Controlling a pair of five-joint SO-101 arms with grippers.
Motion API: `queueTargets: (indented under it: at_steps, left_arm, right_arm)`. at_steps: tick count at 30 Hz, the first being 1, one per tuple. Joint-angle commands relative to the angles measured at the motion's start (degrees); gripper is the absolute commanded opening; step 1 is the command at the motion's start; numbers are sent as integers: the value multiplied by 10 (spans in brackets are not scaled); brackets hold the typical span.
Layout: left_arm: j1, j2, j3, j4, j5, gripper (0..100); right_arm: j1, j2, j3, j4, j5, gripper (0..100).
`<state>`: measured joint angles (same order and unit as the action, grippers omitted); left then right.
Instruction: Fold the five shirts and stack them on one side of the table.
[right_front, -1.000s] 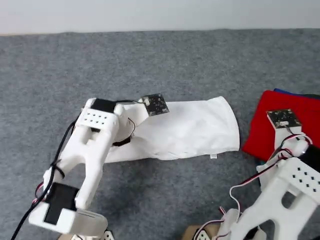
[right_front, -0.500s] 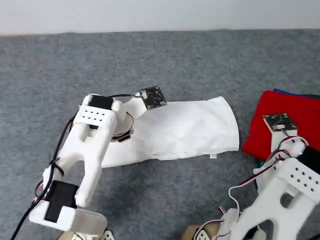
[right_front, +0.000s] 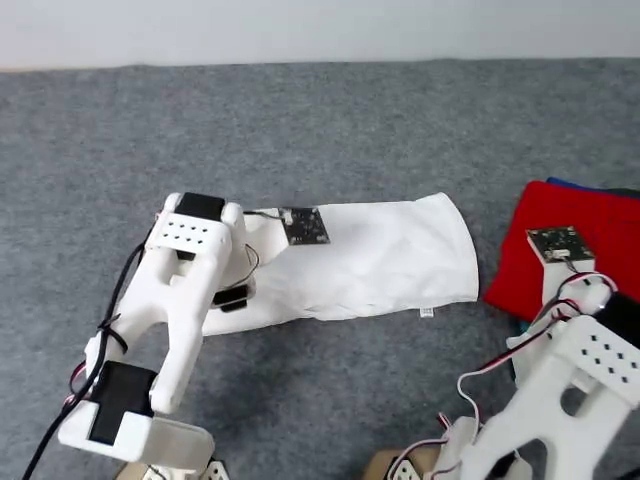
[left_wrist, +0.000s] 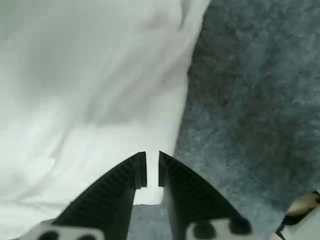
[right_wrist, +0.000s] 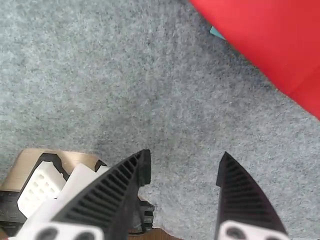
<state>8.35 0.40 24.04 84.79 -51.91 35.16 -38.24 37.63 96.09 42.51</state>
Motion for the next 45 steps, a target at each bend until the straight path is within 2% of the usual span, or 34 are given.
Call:
queueTargets:
  at_steps: [1, 8, 12, 16, 22, 27, 37, 40, 45]
  left_arm:
    - [-1, -2, 33, -48, -11, 47]
    - [-3, -1, 48, -104, -11, 47]
    - [-3, 49, 29, -120, -10, 47]
    - [-17, 141, -45, -107, 20, 47]
    - [-36, 219, -196, -27, 27, 44]
    - [-32, 210, -242, 4, 27, 44]
    - [-25, 212, -259, 7, 29, 43]
    - [-26, 162, -279, 14, 71, 43]
    - [-23, 37, -287, 15, 156, 43]
  right_arm:
    - [1, -15, -4, -2, 5, 231]
    - [0, -15, -4, -3, 5, 231]
    - [0, -15, -4, -10, 5, 231]
    - [0, -15, -4, -15, 5, 231]
    - [0, -15, -4, -15, 5, 231]
    - [0, -15, -4, -15, 5, 231]
    - [-9, -15, -7, -9, 2, 231]
    - [-35, -15, -8, -11, -9, 231]
    - [-112, -12, -41, -15, -82, 231]
